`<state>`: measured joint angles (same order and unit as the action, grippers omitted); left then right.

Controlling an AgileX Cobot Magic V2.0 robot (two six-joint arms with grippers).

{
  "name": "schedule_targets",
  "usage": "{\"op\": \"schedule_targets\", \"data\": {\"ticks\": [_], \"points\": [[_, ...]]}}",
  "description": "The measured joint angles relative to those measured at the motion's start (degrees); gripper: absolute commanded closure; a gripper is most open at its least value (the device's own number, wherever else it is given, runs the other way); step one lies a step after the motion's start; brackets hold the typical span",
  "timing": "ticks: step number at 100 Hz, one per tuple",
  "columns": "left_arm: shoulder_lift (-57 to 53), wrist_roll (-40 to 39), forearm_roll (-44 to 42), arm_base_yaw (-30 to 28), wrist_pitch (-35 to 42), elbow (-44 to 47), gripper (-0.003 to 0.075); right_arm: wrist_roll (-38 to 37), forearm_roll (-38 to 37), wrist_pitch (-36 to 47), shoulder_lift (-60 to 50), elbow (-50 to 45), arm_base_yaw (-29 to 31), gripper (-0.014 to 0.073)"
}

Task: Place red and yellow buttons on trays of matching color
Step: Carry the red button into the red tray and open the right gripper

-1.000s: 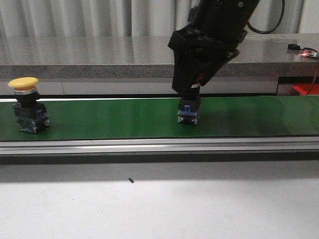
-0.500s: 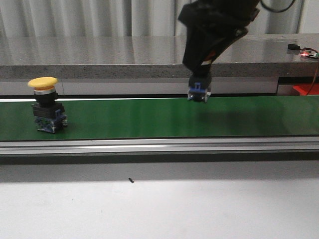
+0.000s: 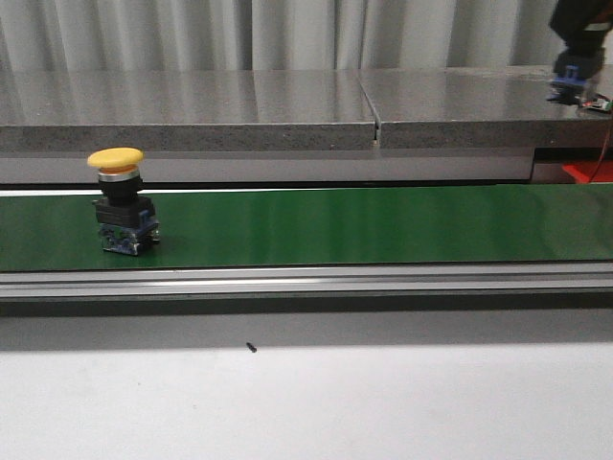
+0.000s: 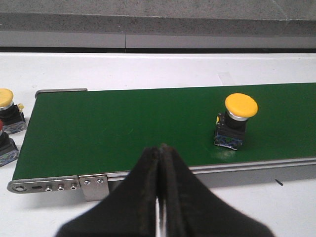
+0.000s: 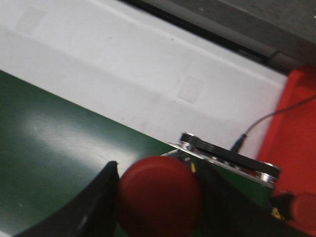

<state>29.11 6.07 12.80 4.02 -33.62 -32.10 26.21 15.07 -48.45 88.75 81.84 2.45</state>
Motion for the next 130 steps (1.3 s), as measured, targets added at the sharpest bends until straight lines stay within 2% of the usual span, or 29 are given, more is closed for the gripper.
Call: {"op": "schedule_targets", "data": {"ticks": [23,71,90,130], "points": [[0.0,0.0,0.0,0.0,0.0,0.0,0.0741,-0.6,0.0,2.1,0.7,0.0,9.0,0.0525],[0.0,0.0,0.1,0.0,0.0,0.0,0.0741,-8.9,0.0,8.1,9.7,0.0,23.6,0.0525],[0.0,0.0,0.1,0.0,0.0,0.0,0.0741,-9.3,0.1,10.4,13.6,0.0,25.8,0.0525],[0.0,0.0,0.1,0.0,0.0,0.0,0.0741,-9.4,1.1,14.8,21.1,0.0,25.8,0.0525]]}}
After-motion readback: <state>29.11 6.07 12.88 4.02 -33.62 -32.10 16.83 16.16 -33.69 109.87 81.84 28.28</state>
